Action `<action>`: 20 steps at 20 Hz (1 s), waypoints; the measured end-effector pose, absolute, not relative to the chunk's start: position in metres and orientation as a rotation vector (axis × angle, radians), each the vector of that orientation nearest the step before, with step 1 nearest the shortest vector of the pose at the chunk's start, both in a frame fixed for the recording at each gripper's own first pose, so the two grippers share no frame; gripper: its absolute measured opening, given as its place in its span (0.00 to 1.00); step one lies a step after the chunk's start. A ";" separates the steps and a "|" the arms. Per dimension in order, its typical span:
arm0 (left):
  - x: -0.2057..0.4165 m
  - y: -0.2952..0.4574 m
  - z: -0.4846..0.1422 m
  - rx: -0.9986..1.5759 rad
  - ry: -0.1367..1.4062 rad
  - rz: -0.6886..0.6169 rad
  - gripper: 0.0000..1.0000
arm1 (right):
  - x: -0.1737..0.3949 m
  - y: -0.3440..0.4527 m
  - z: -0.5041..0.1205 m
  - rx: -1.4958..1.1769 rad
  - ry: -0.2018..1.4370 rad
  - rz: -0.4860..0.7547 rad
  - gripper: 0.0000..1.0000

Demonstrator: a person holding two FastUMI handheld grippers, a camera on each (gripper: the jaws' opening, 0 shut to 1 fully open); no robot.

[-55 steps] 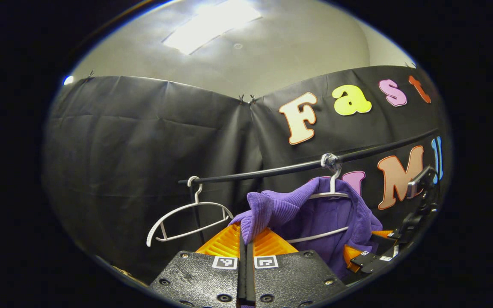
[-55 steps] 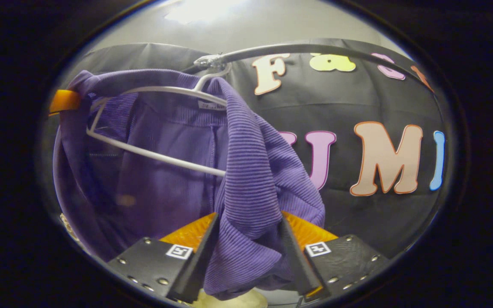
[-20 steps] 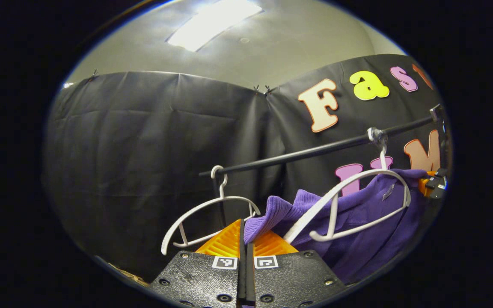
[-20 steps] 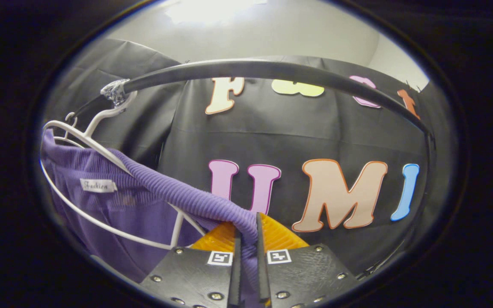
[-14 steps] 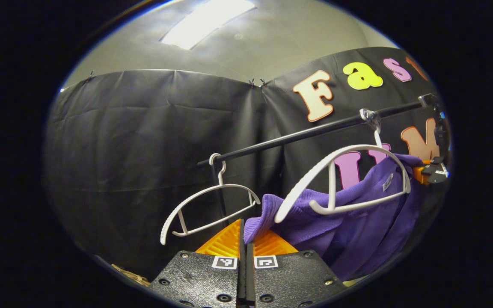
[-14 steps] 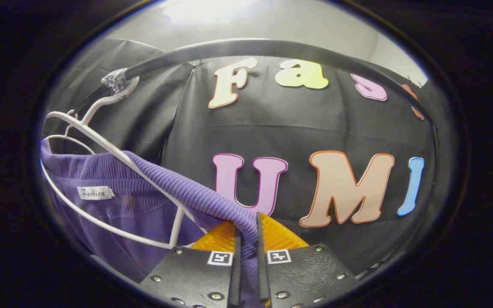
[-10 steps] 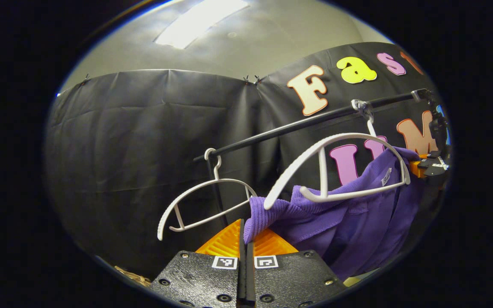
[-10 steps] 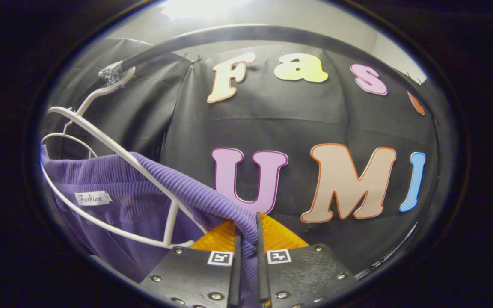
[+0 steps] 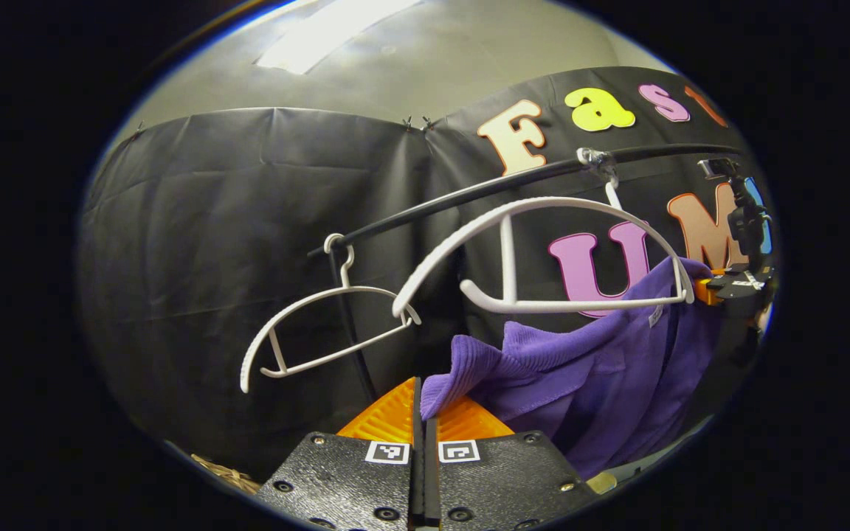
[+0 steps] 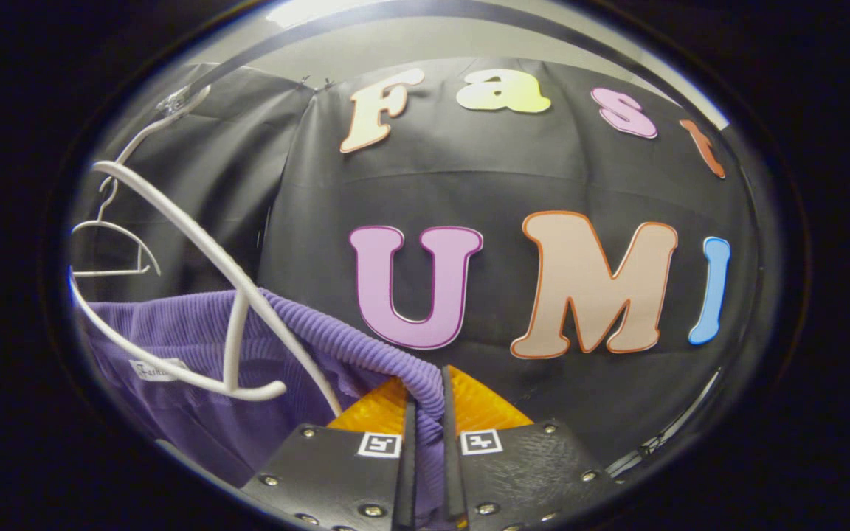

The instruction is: Grasp the clothes on the hanger with both hands and then place them into the laundry hamper below.

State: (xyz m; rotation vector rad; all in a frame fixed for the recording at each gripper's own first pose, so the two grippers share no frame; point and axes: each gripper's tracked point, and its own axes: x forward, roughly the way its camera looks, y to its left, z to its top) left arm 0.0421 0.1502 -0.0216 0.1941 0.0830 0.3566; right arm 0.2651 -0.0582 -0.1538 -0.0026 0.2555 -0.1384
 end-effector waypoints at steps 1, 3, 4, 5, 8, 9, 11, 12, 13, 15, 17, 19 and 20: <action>0.042 0.149 -0.025 0.194 0.088 0.352 0.00 | 0.264 -0.060 -0.159 -0.004 0.265 -0.142 0.15; 0.043 0.145 -0.029 0.196 0.097 0.343 0.00 | 0.254 -0.066 -0.167 0.004 0.278 -0.148 0.15; 0.044 0.143 -0.031 0.200 0.099 0.338 0.00 | 0.248 -0.068 -0.173 0.005 0.290 -0.148 0.15; 0.046 0.141 -0.035 0.205 0.104 0.331 0.00 | 0.244 -0.067 -0.177 0.004 0.301 -0.148 0.15; 0.048 0.131 -0.044 0.215 0.119 0.305 0.00 | 0.232 -0.060 -0.191 0.011 0.327 -0.132 0.15; 0.049 0.127 -0.048 0.216 0.124 0.294 0.00 | 0.227 -0.055 -0.196 0.016 0.338 -0.123 0.15; 0.052 0.119 -0.056 0.212 0.135 0.268 0.00 | 0.215 -0.046 -0.203 0.028 0.355 -0.102 0.15; 0.054 0.112 -0.060 0.208 0.142 0.252 0.00 | 0.210 -0.039 -0.208 0.033 0.368 -0.087 0.15; 0.054 0.107 -0.065 0.205 0.149 0.236 0.00 | 0.203 -0.032 -0.216 0.035 0.390 -0.070 0.15; 0.057 0.094 -0.074 0.196 0.159 0.200 0.00 | 0.192 -0.016 -0.228 0.047 0.415 -0.034 0.15; 0.061 0.079 -0.085 0.196 0.173 0.160 0.00 | 0.179 0.001 -0.238 0.057 0.442 0.001 0.15; 0.064 0.064 -0.098 0.192 0.189 0.115 0.00 | 0.167 0.020 -0.245 0.072 0.465 0.039 0.15; 0.066 0.055 -0.104 0.189 0.200 0.090 0.00 | 0.162 0.030 -0.248 0.075 0.476 0.059 0.15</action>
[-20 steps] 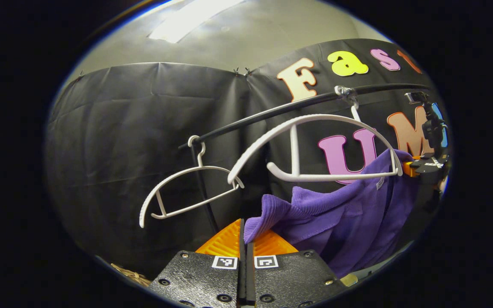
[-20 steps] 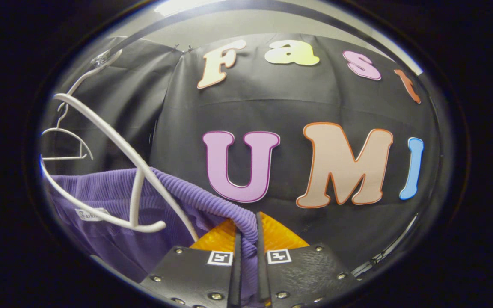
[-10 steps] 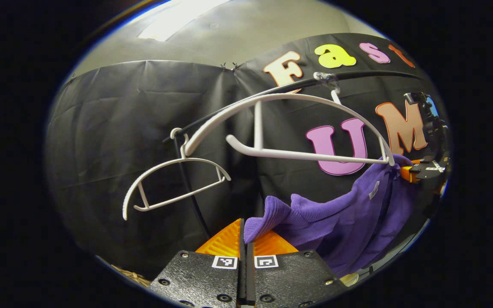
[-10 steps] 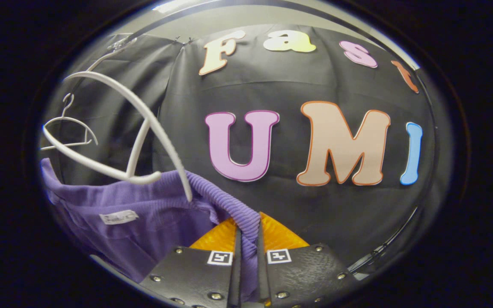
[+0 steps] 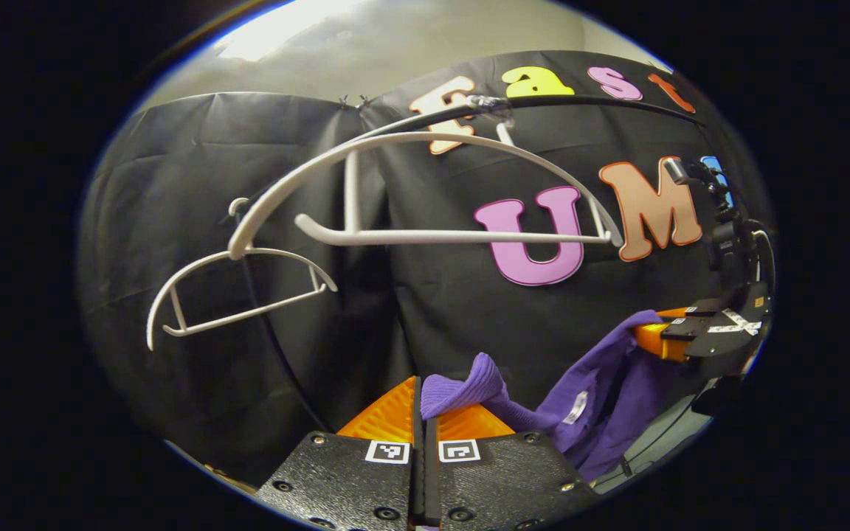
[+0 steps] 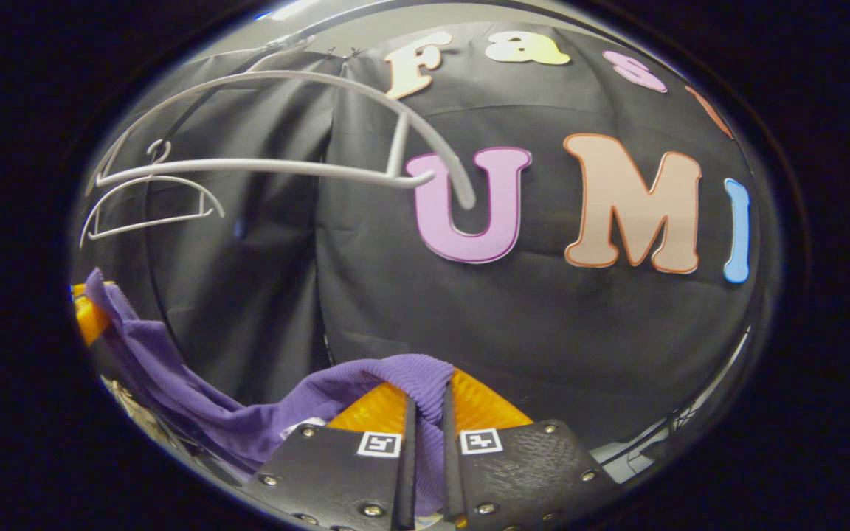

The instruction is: Grasp the clothes on the hanger with both hands and then place them into the laundry hamper below.

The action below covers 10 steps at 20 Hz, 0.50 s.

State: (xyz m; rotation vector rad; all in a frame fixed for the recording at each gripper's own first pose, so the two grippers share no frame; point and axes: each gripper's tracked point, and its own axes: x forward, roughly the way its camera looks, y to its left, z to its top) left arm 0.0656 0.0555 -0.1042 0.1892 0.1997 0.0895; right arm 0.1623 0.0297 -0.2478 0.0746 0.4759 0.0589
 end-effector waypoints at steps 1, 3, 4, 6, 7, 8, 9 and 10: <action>0.067 0.048 -0.111 0.186 0.208 0.071 0.00 | 0.158 0.038 -0.250 0.073 0.485 0.078 0.15; 0.071 0.036 -0.122 0.177 0.227 0.036 0.00 | 0.150 0.052 -0.256 0.072 0.502 0.111 0.15; 0.074 0.031 -0.128 0.173 0.235 0.020 0.00 | 0.146 0.056 -0.260 0.073 0.513 0.124 0.15; 0.074 0.023 -0.143 0.159 0.254 -0.006 0.00 | 0.136 0.062 -0.271 0.077 0.536 0.148 0.15; 0.076 0.021 -0.151 0.149 0.269 -0.014 0.00 | 0.132 0.066 -0.277 0.077 0.550 0.161 0.15; 0.077 0.018 -0.160 0.140 0.287 -0.021 0.00 | 0.128 0.069 -0.282 0.072 0.565 0.173 0.15; 0.077 0.016 -0.168 0.133 0.309 -0.027 0.02 | 0.124 0.073 -0.289 0.064 0.580 0.186 0.15; 0.076 0.014 -0.176 0.127 0.329 -0.032 0.00 | 0.119 0.076 -0.297 0.053 0.594 0.196 0.15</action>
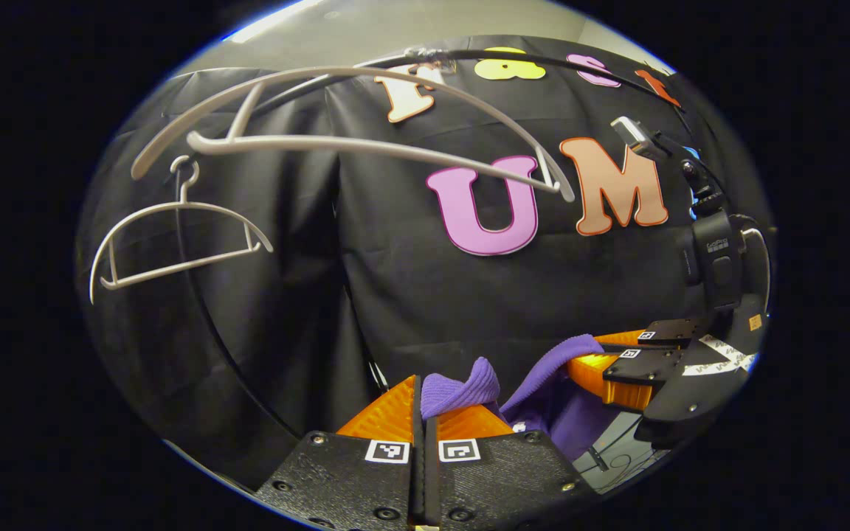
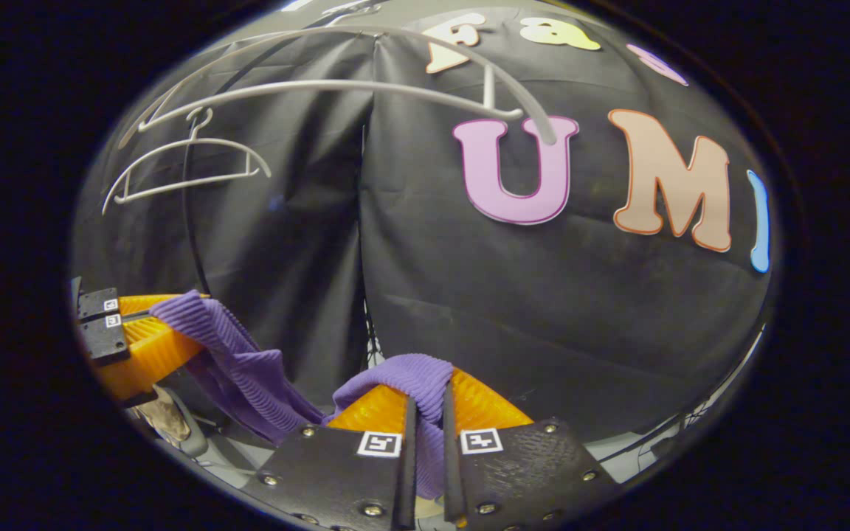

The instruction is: Grasp the clothes on the hanger with both hands and then place them into the laundry hamper below.

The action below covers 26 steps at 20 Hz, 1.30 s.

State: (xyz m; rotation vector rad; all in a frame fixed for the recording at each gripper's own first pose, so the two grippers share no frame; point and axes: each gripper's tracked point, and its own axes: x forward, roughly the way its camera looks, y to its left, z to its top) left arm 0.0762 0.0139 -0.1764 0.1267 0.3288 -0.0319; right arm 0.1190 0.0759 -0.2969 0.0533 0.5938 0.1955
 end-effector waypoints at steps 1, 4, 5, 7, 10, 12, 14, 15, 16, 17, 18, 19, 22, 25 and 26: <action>0.075 0.012 -0.187 0.121 0.349 -0.035 0.00 | 0.114 0.078 -0.306 0.047 0.613 0.205 0.15; 0.070 0.012 -0.218 0.108 0.421 -0.045 0.00 | 0.098 0.085 -0.333 0.048 0.674 0.224 0.15; 0.069 0.011 -0.226 0.105 0.445 -0.046 0.00 | 0.094 0.086 -0.341 0.046 0.693 0.228 0.15; 0.067 0.009 -0.248 0.102 0.490 -0.054 0.00 | 0.084 0.088 -0.357 0.036 0.733 0.241 0.15; 0.063 0.005 -0.274 0.106 0.554 -0.063 0.00 | 0.070 0.090 -0.375 0.038 0.783 0.253 0.15; 0.060 0.004 -0.287 0.094 0.602 -0.069 0.00 | 0.065 0.091 -0.387 0.044 0.815 0.260 0.15; 0.053 0.002 -0.298 0.076 0.638 -0.069 0.01 | 0.057 0.093 -0.391 0.051 0.836 0.269 0.15; 0.052 0.002 -0.304 0.061 0.654 -0.072 0.01 | 0.057 0.094 -0.388 0.062 0.827 0.270 0.15; 0.048 0.000 -0.308 0.042 0.675 -0.077 0.02 | 0.059 0.094 -0.387 0.069 0.821 0.269 0.15; 0.044 -0.001 -0.311 0.023 0.693 -0.082 0.04 | 0.061 0.093 -0.384 0.067 0.817 0.268 0.15; 0.041 -0.003 -0.316 0.005 0.717 -0.089 0.04 | 0.062 0.093 -0.382 0.058 0.809 0.269 0.15; 0.039 -0.004 -0.320 -0.021 0.729 -0.092 0.05 | 0.063 0.092 -0.383 0.037 0.809 0.274 0.15; 0.047 -0.001 -0.313 0.010 0.691 -0.085 0.15 | 0.063 0.094 -0.382 0.058 0.809 0.276 0.15; 0.054 -0.005 -0.301 0.030 0.656 -0.101 0.15 | 0.062 0.092 -0.383 0.068 0.810 0.267 0.15; 0.053 -0.005 -0.300 0.032 0.651 -0.106 0.14 | 0.063 0.093 -0.380 0.072 0.809 0.266 0.15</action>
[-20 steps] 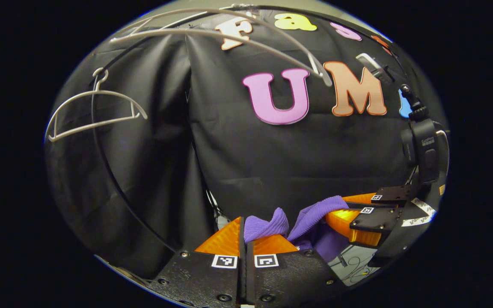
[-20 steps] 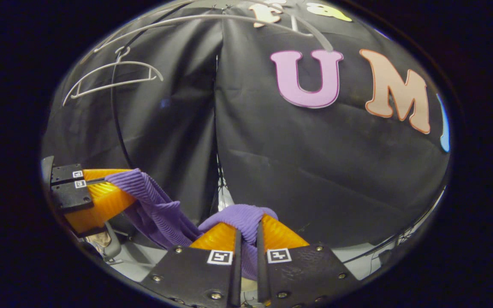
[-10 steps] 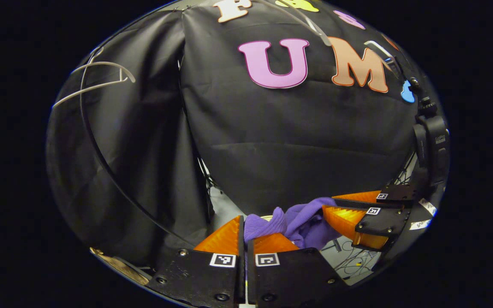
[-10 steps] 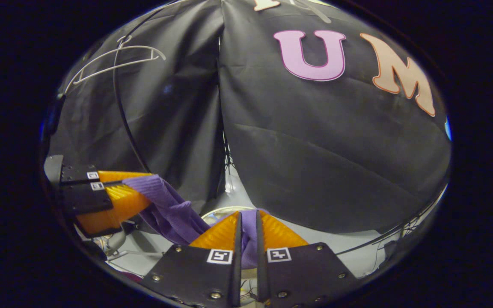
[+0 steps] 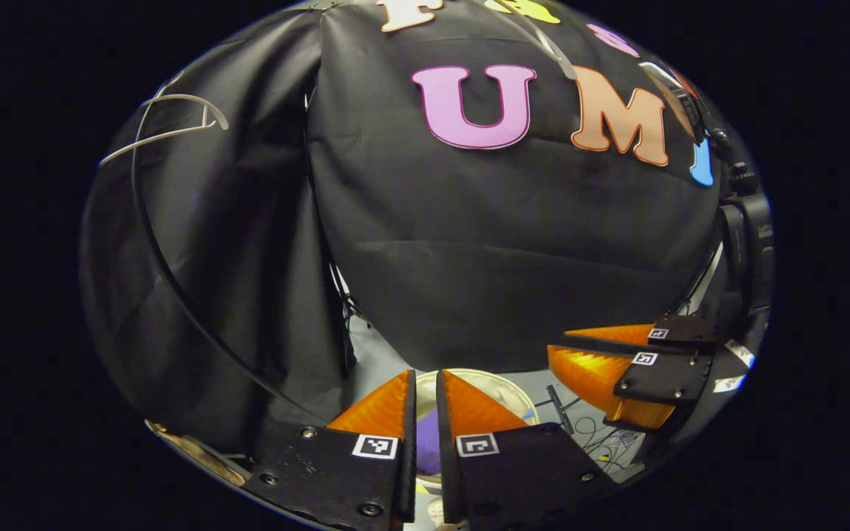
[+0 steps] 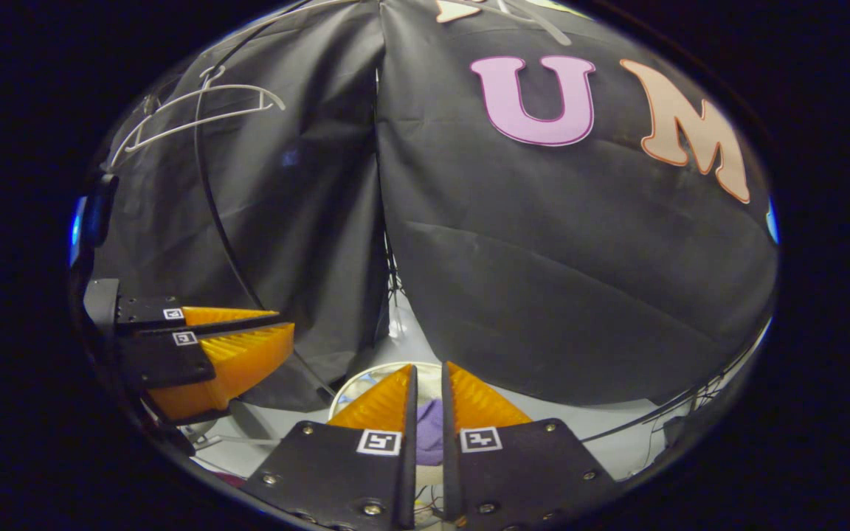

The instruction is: Grasp the clothes on the hanger with both hands and then place them into the laundry hamper below.

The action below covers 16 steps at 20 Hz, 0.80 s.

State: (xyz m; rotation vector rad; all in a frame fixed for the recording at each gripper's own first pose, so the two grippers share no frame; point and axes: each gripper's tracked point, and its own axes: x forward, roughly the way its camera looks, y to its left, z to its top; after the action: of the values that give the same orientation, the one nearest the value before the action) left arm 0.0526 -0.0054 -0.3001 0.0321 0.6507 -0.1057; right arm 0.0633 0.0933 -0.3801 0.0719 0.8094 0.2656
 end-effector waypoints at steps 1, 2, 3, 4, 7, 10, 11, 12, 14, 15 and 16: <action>0.052 -0.005 -0.300 0.036 0.649 -0.109 0.14 | 0.064 0.093 -0.380 0.076 0.807 0.262 0.15; 0.051 -0.004 -0.299 0.037 0.649 -0.112 0.14 | 0.064 0.093 -0.380 0.079 0.805 0.258 0.15; 0.051 -0.005 -0.299 0.036 0.647 -0.113 0.11 | 0.064 0.092 -0.379 0.080 0.802 0.257 0.15; 0.052 -0.005 -0.298 0.034 0.644 -0.113 0.11 | 0.064 0.093 -0.379 0.080 0.801 0.256 0.15; 0.053 -0.003 -0.296 0.031 0.636 -0.107 0.14 | 0.066 0.092 -0.376 0.081 0.793 0.257 0.15; 0.053 0.000 -0.292 0.022 0.625 -0.100 0.14 | 0.066 0.091 -0.372 0.080 0.783 0.258 0.15; 0.053 0.001 -0.292 0.019 0.622 -0.097 0.14 | 0.067 0.091 -0.370 0.080 0.779 0.258 0.15; 0.053 0.002 -0.290 0.017 0.617 -0.093 0.14 | 0.068 0.090 -0.368 0.078 0.775 0.257 0.15; 0.053 0.005 -0.286 0.011 0.606 -0.091 0.14 | 0.068 0.088 -0.362 0.074 0.764 0.252 0.15; 0.052 0.008 -0.284 0.007 0.599 -0.089 0.14 | 0.069 0.086 -0.359 0.071 0.756 0.248 0.15; 0.053 0.010 -0.282 0.005 0.590 -0.087 0.14 | 0.069 0.084 -0.356 0.069 0.750 0.243 0.15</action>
State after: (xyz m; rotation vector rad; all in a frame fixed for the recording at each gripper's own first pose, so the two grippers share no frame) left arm 0.0528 0.0096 -0.2821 0.0052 0.5896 -0.0870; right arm 0.0694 0.0841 -0.3557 0.0690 0.7499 0.2428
